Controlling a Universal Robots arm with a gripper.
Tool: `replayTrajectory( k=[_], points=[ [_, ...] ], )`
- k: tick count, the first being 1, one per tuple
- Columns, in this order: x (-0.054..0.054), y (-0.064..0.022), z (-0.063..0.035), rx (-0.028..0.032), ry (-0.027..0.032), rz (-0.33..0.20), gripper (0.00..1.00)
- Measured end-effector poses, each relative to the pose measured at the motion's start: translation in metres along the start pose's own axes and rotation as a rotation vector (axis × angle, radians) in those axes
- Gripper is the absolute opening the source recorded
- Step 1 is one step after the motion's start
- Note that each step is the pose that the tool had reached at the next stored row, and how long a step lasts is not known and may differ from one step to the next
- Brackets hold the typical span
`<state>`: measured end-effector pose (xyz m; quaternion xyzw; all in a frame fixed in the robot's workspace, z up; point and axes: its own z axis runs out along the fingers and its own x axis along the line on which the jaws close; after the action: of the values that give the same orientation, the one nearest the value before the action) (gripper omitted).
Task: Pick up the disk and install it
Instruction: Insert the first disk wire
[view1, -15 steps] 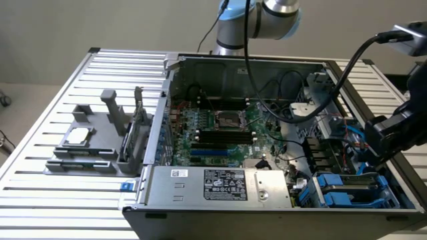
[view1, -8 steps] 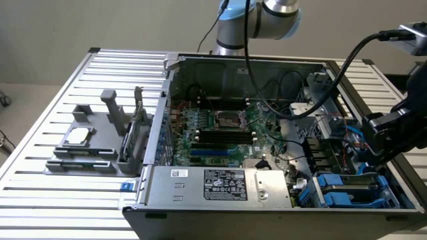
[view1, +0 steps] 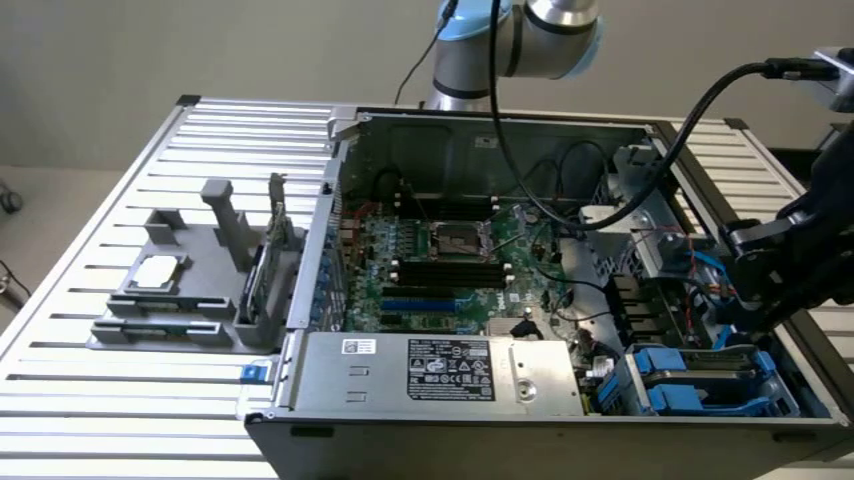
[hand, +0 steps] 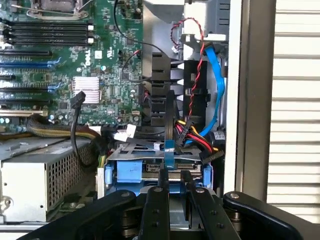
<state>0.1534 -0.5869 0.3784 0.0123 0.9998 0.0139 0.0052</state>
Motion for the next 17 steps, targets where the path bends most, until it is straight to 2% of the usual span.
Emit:
replayTrajectory(
  k=[17],
  points=[
    [0.0000, -0.0001, 0.0037, 0.0031, -0.0086, 0.308, 0.24]
  ],
)
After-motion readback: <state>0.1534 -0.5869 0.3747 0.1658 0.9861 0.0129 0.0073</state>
